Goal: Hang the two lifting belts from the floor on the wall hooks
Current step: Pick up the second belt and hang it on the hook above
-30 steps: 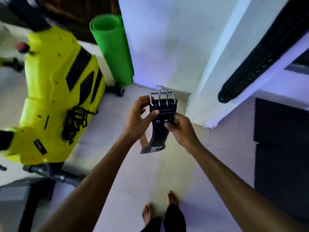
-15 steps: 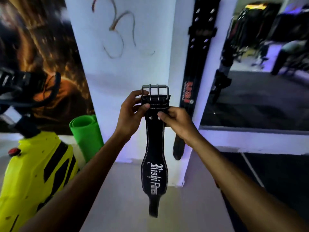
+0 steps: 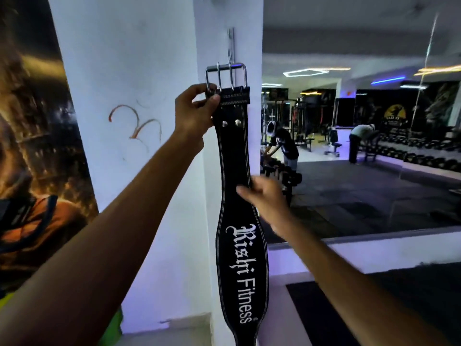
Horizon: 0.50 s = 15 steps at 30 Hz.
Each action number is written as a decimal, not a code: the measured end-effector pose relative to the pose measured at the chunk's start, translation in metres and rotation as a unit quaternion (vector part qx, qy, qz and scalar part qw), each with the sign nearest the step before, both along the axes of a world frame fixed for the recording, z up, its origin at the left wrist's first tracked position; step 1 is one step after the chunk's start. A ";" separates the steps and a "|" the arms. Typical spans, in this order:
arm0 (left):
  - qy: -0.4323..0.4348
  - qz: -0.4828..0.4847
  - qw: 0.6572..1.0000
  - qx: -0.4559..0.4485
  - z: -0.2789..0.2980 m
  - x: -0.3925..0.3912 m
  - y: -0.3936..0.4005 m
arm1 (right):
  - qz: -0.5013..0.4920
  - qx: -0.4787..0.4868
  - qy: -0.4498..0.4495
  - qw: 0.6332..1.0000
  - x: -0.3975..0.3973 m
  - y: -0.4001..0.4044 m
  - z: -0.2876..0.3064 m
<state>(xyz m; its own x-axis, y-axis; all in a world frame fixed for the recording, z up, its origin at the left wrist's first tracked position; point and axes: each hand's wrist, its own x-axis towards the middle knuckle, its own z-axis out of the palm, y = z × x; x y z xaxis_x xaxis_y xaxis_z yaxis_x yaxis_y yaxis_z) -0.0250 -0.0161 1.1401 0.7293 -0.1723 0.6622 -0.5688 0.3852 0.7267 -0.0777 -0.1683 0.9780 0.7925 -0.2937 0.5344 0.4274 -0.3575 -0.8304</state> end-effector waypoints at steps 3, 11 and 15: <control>0.006 0.010 1.000 0.002 0.018 -0.002 -0.012 | 0.001 0.028 0.076 0.997 -0.022 -0.013 -0.070; 0.004 0.015 1.000 0.026 0.021 -0.008 -0.037 | 0.016 0.020 0.046 0.999 -0.028 -0.033 0.009; -0.008 0.009 1.000 0.024 0.031 -0.015 -0.042 | 0.011 0.057 -0.052 0.997 -0.025 -0.034 0.105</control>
